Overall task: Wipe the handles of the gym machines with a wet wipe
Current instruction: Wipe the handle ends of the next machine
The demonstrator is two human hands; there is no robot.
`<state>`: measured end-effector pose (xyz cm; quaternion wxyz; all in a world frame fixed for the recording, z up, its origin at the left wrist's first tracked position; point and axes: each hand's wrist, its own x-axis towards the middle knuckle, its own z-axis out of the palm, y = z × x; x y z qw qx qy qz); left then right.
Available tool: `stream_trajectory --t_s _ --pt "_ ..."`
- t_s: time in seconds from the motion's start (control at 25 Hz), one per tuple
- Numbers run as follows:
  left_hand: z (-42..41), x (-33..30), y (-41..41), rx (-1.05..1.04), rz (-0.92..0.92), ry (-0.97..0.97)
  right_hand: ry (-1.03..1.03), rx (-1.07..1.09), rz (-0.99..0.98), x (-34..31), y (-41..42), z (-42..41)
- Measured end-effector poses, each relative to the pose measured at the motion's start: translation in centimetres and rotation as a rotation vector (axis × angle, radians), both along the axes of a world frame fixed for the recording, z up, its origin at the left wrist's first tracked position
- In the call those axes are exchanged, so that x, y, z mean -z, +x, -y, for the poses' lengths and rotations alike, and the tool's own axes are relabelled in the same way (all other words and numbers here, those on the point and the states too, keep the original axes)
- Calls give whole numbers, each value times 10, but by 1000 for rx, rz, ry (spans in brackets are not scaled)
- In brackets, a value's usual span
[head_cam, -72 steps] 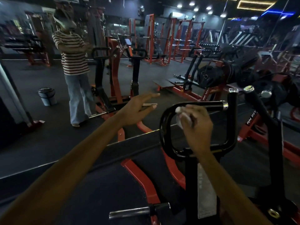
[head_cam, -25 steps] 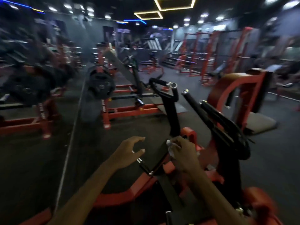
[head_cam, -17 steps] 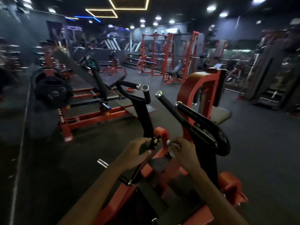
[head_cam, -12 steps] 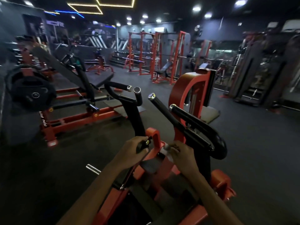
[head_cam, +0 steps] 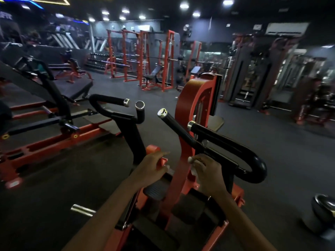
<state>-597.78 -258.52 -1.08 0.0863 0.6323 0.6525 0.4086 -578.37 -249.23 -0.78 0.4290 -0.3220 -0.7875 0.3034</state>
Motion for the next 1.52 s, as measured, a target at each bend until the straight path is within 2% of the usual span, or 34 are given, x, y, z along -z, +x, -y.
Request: stream_trajectory --t_s 0.28,0.4,0.56,0.64,0.84,0.96,1.08,1.24,1.4,1.52 --pt "-54 -15 -77 283 -63 60 -57 296 -205 -2 -78 -4" --pt "-58 -34 -111 369 -86 144 48 479 -290 -10 -122 4" --pt "-73 -62 -137 349 -94 443 141 619 -446 -31 -166 7" --pt "-84 -68 -139 364 -154 513 192 634 -471 -42 -180 6" --pt "-113 -58 -141 483 -352 511 303 595 -378 -51 -202 -4" --pt "-116 -52 -144 505 -372 515 292 566 -350 -39 -198 -13" --pt "-116 -51 -143 506 -363 524 397 643 -205 -21 -189 -27" --pt "-119 -49 -143 507 -369 524 415 755 -54 6 -170 -50" --pt "-119 -49 -143 502 -381 538 181 854 11 29 -142 -67" --pt "-120 -49 -143 509 -405 534 162 914 79 42 -134 -75"
